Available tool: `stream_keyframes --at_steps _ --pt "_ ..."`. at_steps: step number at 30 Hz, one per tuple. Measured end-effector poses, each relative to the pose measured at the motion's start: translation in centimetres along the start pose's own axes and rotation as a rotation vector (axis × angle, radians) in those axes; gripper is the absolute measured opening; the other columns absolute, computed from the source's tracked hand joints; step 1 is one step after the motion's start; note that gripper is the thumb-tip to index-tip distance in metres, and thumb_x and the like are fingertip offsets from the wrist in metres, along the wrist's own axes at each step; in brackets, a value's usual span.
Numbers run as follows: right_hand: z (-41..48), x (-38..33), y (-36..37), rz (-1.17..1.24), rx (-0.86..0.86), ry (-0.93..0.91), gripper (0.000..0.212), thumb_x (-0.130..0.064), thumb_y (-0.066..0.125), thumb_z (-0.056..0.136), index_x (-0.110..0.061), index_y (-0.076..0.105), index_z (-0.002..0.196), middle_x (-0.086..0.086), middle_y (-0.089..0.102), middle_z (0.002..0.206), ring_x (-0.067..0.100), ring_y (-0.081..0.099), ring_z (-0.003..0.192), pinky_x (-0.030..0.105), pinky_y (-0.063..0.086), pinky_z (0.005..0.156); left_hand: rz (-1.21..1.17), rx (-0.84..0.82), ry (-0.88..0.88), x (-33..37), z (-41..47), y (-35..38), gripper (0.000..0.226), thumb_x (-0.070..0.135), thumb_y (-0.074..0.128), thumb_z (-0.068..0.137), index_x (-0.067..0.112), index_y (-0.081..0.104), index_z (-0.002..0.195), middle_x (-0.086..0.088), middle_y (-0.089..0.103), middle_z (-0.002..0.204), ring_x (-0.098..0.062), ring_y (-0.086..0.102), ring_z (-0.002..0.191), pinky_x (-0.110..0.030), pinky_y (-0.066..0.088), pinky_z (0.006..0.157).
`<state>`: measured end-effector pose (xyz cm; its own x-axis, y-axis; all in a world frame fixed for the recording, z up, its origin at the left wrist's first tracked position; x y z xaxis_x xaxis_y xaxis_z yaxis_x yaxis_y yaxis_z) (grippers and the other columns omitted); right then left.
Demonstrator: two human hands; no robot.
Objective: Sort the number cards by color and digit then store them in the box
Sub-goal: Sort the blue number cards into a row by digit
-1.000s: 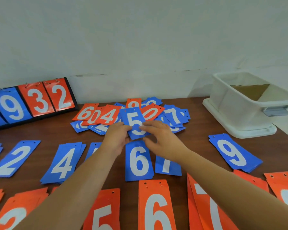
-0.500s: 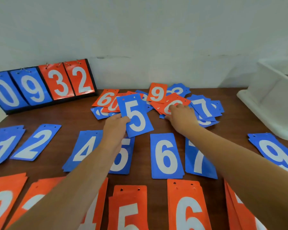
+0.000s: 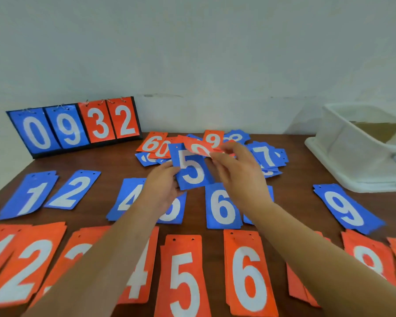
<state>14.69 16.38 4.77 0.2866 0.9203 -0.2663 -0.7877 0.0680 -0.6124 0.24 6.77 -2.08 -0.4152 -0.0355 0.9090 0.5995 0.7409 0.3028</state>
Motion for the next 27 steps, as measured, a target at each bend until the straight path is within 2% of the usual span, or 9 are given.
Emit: stream_keyframes --at_steps 5,7,9,12,15,18,22,24,27 --pt "-6.8 -3.9 -1.2 0.143 -0.206 0.036 0.026 -0.011 0.064 0.092 -0.02 0.071 0.115 0.008 0.054 0.129 0.023 0.061 0.108 0.041 0.057 0.078 -0.125 0.008 -0.044 -1.3 -6.1 -0.8 0.029 0.029 0.046 0.104 0.011 0.064 0.117 -0.013 0.073 0.109 -0.026 0.072 0.093 -0.035 0.059 0.057" --pt "-9.2 -5.5 -2.1 0.21 -0.275 0.055 0.025 -0.016 0.063 0.095 -0.023 0.071 0.117 0.003 0.049 0.136 0.018 0.058 0.113 0.038 0.056 0.083 -0.087 -0.008 -0.034 -2.1 -8.6 -1.5 0.031 0.036 0.051 0.101 0.012 0.064 0.116 -0.013 0.074 0.109 -0.027 0.072 0.095 -0.039 0.061 0.064" --pt "-11.1 -7.1 -2.9 0.297 -0.352 0.109 0.027 -0.026 0.061 0.096 -0.026 0.068 0.122 -0.004 0.044 0.139 0.012 0.053 0.12 0.029 0.052 0.091 -0.022 -0.036 0.019 -3.1 -10.7 -2.4 0.026 0.024 0.058 0.098 0.01 0.064 0.119 -0.014 0.073 0.113 -0.03 0.072 0.1 -0.047 0.06 0.08" --pt "-12.9 -7.7 -4.0 0.515 -0.337 0.446 0.042 -0.035 0.065 0.091 -0.03 0.055 0.132 -0.015 0.046 0.132 -0.003 0.052 0.115 0.017 0.045 0.096 0.042 0.007 0.062 -4.3 -13.2 -4.5 0.027 0.007 0.06 0.094 0.012 0.065 0.12 -0.013 0.074 0.112 -0.031 0.073 0.098 -0.051 0.058 0.086" --pt "-14.6 -7.4 -3.5 0.821 -0.279 0.936 0.036 -0.035 0.063 0.093 -0.021 0.06 0.126 -0.007 0.066 0.115 0.01 0.065 0.101 0.034 0.053 0.093 0.066 -0.02 0.036 -5.2 -15.4 -5.7 0.028 0.01 0.062 0.095 0.017 0.064 0.121 -0.009 0.075 0.111 -0.029 0.073 0.099 -0.051 0.057 0.087" --pt "-15.0 -9.5 -1.5 1.173 -0.394 1.115 0.023 -0.026 0.06 0.096 -0.008 0.069 0.108 0.012 0.074 0.103 0.028 0.072 0.094 0.044 0.057 0.085 0.148 -0.024 0.016 -5.4 -16.8 -7.0 0.029 0.021 0.063 0.096 0.02 0.064 0.125 -0.003 0.074 0.113 -0.026 0.072 0.103 -0.051 0.056 0.092" --pt "-13.6 -10.1 -0.6 1.022 -0.395 1.081 0.019 -0.018 0.063 0.095 0.0 0.069 0.094 0.01 0.076 0.092 0.026 0.074 0.087 0.042 0.059 0.076 0.347 0.25 0.057 -3.1 -17.1 -11.6 0.02 0.034 0.058 0.098 0.029 0.065 0.116 0.006 0.069 0.117 -0.018 0.066 0.109 -0.049 0.053 0.098" --pt "-12.8 -8.8 -0.2 0.975 -0.33 1.116 0.021 -0.015 0.064 0.093 0.005 0.068 0.088 0.014 0.075 0.089 0.031 0.073 0.087 0.045 0.057 0.078 0.345 0.389 0.07 -1.6 -17.2 -14.2 0.027 0.033 0.056 0.099 0.025 0.064 0.123 0.004 0.067 0.12 -0.019 0.064 0.11 -0.048 0.051 0.1" --pt "-11.0 -6.1 0.6 0.855 -0.247 1.144 0.022 -0.011 0.068 0.09 -0.001 0.064 0.071 0.025 0.069 0.085 0.041 0.066 0.082 0.039 0.051 0.068 0.374 0.469 0.086 0.3 -17.4 -17.1 0.029 0.031 0.054 0.101 0.021 0.061 0.127 0.002 0.065 0.119 -0.019 0.062 0.109 -0.041 0.049 0.099"
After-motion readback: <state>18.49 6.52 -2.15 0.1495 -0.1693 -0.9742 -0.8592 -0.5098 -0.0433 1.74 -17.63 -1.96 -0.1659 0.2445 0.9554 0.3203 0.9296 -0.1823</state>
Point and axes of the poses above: each hand's wrist, its own z-axis towards the middle knuckle, its own y-axis out of the palm, x = y × z, the point moved 7 cm from there along z, towards the middle knuckle
